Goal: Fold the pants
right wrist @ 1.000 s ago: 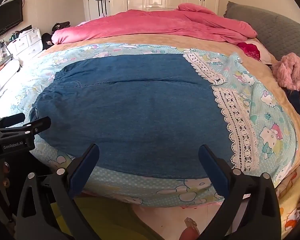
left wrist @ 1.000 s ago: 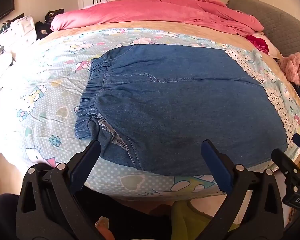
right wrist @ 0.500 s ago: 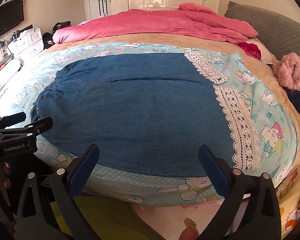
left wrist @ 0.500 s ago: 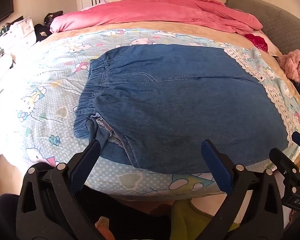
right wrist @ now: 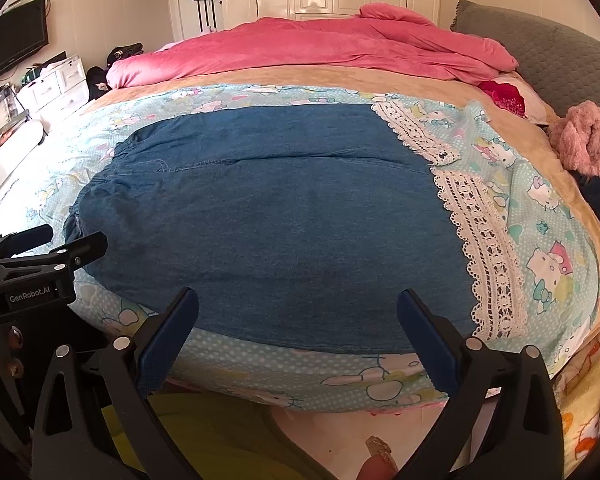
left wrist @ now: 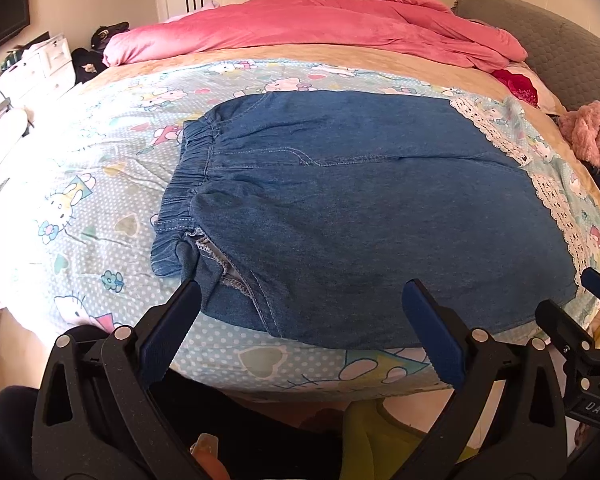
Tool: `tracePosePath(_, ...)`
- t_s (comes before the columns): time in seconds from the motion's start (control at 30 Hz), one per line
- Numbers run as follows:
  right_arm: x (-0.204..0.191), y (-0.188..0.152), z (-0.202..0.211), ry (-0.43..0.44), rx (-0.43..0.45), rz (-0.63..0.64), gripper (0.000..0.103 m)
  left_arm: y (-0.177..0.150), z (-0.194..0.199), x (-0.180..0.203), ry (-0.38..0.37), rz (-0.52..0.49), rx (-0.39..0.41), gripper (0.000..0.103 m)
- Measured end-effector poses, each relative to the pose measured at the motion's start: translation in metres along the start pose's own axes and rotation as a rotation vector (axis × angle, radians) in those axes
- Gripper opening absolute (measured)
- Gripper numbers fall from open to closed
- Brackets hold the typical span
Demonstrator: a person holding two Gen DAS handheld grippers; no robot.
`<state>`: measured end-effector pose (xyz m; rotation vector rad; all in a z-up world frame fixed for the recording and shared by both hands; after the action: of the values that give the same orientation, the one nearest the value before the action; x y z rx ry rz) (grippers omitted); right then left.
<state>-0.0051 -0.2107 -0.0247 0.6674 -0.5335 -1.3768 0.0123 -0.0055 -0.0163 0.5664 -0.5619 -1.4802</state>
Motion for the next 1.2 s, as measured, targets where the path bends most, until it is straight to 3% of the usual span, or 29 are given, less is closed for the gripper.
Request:
tracePosePath(0.93, 0.001, 0.002, 0.000, 0.012, 0.013, -0.019, 0.099, 0.004, 0.006, -0.010, 0.008, 0.020, 0.011, 0.095)
tracePosePath(1.2, 0.004, 0.016, -0.006, 0.031, 0.026, -0.031, 0.099, 0.010, 0.000, -0.018, -0.009, 0.029, -0.002, 0.095)
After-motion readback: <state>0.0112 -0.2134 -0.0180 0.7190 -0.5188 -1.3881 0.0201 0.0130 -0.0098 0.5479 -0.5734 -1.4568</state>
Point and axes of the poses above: each gripper's, at about its wrist camera, not at the fingertips, and z roughly against the way its jaws point, x to its right, y to its top, the point moved 3 cm from there along -z, roughly the way its jaws point, and after that the axes turned 2 degrees about x, right-handed, at the moved point
